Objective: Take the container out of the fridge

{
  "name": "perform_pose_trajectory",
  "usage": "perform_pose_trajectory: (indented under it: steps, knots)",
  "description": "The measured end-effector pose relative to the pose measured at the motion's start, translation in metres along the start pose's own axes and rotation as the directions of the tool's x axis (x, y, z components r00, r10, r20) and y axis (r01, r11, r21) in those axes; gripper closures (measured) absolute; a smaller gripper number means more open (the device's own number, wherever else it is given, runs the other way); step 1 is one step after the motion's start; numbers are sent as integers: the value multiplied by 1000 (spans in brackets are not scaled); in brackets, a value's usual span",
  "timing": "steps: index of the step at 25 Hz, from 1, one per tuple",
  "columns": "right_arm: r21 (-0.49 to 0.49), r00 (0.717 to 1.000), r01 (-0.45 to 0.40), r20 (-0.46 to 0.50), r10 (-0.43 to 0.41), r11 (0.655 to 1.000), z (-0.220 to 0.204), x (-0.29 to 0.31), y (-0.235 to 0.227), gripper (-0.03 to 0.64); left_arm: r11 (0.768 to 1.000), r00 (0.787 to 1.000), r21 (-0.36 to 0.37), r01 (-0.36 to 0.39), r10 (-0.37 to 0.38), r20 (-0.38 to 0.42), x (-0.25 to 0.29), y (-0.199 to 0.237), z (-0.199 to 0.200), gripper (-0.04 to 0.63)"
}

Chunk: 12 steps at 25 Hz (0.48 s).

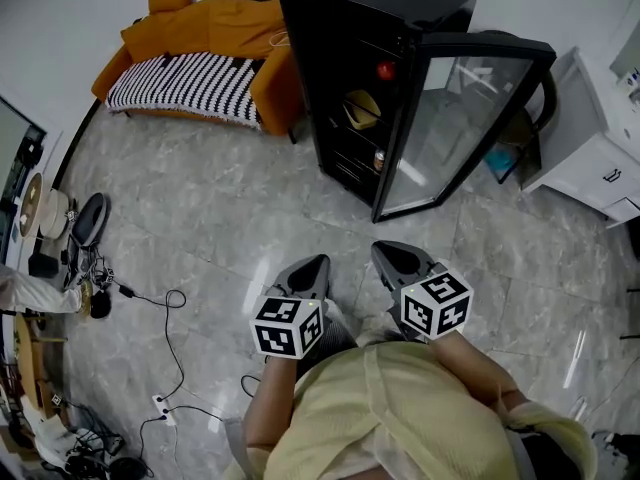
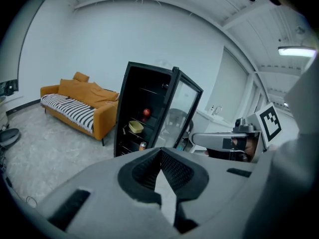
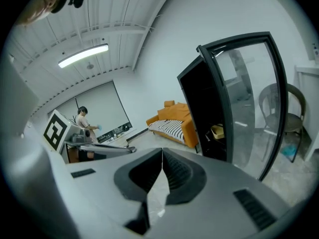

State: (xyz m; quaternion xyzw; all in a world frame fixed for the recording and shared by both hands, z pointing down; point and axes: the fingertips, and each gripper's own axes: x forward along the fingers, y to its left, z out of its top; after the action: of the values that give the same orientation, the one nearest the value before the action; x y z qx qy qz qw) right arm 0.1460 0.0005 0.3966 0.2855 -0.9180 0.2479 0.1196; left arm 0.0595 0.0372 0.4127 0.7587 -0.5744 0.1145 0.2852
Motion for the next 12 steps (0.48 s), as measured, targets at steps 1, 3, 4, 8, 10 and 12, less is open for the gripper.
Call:
perform_pose_trajectory:
  steps: [1, 3, 4, 8, 10, 12]
  knots:
    - [1, 1000, 13, -3, -13, 1000, 1, 4, -4, 588, 1000, 1000, 4, 6, -6, -3, 4, 4, 2, 572]
    - [5, 999, 41, -12, -41, 999, 2, 12, -11, 588, 1000, 1000, 4, 19, -19, -14, 11, 11, 5, 572]
    - [8, 998, 54, -17, -54, 999, 3, 17, -13, 588, 1000, 999, 3, 23, -23, -22, 15, 16, 6, 572]
    - [10, 997, 75, -34, -74, 997, 13, 46, -10, 588, 999, 998, 3, 38, -38, -44, 25, 41, 16, 572]
    - [9, 996, 79, -45, -79, 997, 16, 61, -8, 588, 999, 997, 6, 51, -50, -52, 31, 53, 21, 572]
    - [15, 995, 87, -54, -86, 996, 17, 75, -7, 588, 998, 996, 9, 60, -60, -63, 37, 65, 25, 572]
